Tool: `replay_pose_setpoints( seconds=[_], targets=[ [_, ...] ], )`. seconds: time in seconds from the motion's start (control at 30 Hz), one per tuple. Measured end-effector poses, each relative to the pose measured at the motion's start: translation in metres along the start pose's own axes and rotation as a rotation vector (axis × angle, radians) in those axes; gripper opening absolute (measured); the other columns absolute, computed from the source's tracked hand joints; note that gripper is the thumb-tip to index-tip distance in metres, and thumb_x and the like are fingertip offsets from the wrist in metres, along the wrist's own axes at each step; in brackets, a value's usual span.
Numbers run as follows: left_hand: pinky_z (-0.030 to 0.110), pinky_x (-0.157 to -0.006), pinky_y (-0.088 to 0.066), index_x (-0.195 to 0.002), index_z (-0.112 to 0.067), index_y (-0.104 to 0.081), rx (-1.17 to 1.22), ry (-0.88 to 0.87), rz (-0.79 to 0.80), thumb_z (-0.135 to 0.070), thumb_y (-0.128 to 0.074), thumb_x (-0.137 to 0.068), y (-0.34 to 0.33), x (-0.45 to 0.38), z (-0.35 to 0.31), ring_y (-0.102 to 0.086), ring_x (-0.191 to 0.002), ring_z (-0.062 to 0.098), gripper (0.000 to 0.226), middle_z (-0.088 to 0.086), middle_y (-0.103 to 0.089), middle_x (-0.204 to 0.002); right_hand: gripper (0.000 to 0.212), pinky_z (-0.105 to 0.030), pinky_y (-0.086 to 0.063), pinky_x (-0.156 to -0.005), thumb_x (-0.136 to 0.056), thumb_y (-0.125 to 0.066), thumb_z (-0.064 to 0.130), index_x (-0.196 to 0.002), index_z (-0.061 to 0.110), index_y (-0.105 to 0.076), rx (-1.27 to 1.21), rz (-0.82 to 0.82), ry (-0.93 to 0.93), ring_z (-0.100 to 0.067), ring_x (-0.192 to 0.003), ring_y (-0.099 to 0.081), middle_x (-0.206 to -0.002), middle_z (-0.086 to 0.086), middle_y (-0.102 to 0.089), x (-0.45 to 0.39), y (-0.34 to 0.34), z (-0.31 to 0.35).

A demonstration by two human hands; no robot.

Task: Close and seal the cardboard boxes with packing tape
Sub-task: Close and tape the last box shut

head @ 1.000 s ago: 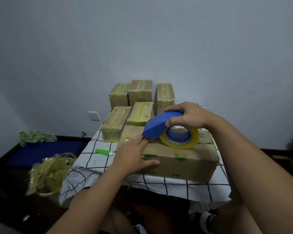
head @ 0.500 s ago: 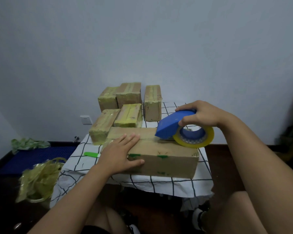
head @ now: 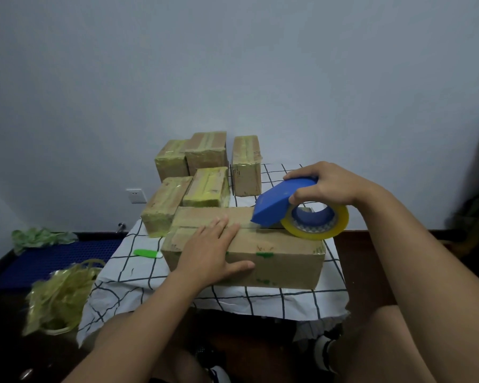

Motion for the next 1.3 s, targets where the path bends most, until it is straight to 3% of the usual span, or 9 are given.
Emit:
replay_pose_setpoints(
  seconds=[0.07,0.2,0.37,0.53,0.67,0.93,1.3],
  targets=[
    [0.038,-0.122,-0.007,-0.156,-0.030,-0.009,-0.005,-0.015,-0.017,-0.089,-0.030,-0.076,-0.002,-0.001,-0.001,-0.003,-0.151,0.017,0.102,-0.001,-0.002,-0.165,0.052,-0.021,-0.040,-0.080,-0.077,-0.075,0.040,-0.127,0.032,-0.064,0.000,0.002,0.002,-0.003,-0.098,-0.056,-0.120,0.008,-0.061,-0.002,-0.001,0.000],
    [0.034,-0.121,-0.012,-0.156,-0.020,-0.010,0.017,-0.041,-0.030,-0.085,-0.036,-0.080,0.000,-0.002,-0.010,-0.006,-0.151,0.014,0.104,-0.001,-0.002,-0.165,0.062,-0.022,-0.041,-0.081,-0.065,-0.067,0.050,-0.125,0.035,-0.065,-0.011,-0.004,-0.010,-0.003,-0.099,-0.057,-0.120,0.010,-0.061,-0.003,-0.002,-0.001],
    [0.038,-0.121,-0.008,-0.157,-0.024,-0.005,-0.003,-0.015,-0.025,-0.089,-0.032,-0.076,0.000,-0.003,-0.026,-0.005,-0.151,0.022,0.107,0.008,-0.004,-0.165,0.062,-0.025,-0.042,-0.083,-0.064,-0.067,0.050,-0.124,0.036,-0.064,-0.013,-0.007,-0.012,-0.004,-0.100,-0.058,-0.123,0.010,-0.061,-0.004,-0.003,-0.002],
    [0.034,-0.120,-0.005,-0.157,-0.011,-0.002,0.022,-0.032,-0.031,-0.089,-0.033,-0.076,-0.001,-0.010,-0.038,0.002,-0.151,0.019,0.116,0.007,0.007,-0.164,0.049,-0.020,-0.041,-0.079,-0.078,-0.075,0.039,-0.125,0.033,-0.064,-0.006,-0.001,-0.007,-0.004,-0.099,-0.057,-0.121,0.008,-0.061,-0.007,-0.004,-0.003],
    [0.038,-0.120,-0.008,-0.155,-0.017,-0.015,0.024,-0.047,-0.027,-0.089,-0.037,-0.075,0.000,-0.011,-0.044,-0.004,-0.151,0.025,0.110,0.012,0.000,-0.164,0.058,-0.021,-0.042,-0.079,-0.067,-0.069,0.048,-0.124,0.035,-0.065,-0.006,-0.009,-0.015,-0.004,-0.098,-0.058,-0.119,0.009,-0.062,-0.006,-0.004,-0.003],
    [0.035,-0.121,-0.004,-0.155,-0.016,-0.016,0.027,-0.101,-0.070,-0.082,-0.037,-0.081,0.002,-0.012,-0.045,-0.004,-0.151,0.022,0.101,0.007,-0.006,-0.164,0.045,-0.020,-0.042,-0.078,-0.083,-0.075,0.032,-0.126,0.029,-0.064,0.049,0.006,-0.004,-0.004,-0.095,-0.058,-0.115,0.008,-0.062,-0.007,-0.003,0.005],
    [0.033,-0.117,-0.022,-0.150,-0.019,-0.027,0.058,-0.094,-0.068,-0.081,-0.041,-0.081,0.008,0.005,-0.006,-0.015,-0.148,0.018,0.094,0.002,-0.017,-0.163,0.042,-0.026,-0.048,-0.086,-0.081,-0.074,0.036,-0.122,0.029,-0.066,0.046,0.057,0.074,-0.010,-0.101,-0.060,-0.115,0.007,-0.064,-0.027,-0.026,0.043]
  ],
)
Point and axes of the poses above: each hand's wrist, its own x-axis away from the middle knuckle, its own y-axis out of the back of the hand, z = x × y, the point moved 4 cm from there along -x, towards the middle knuckle
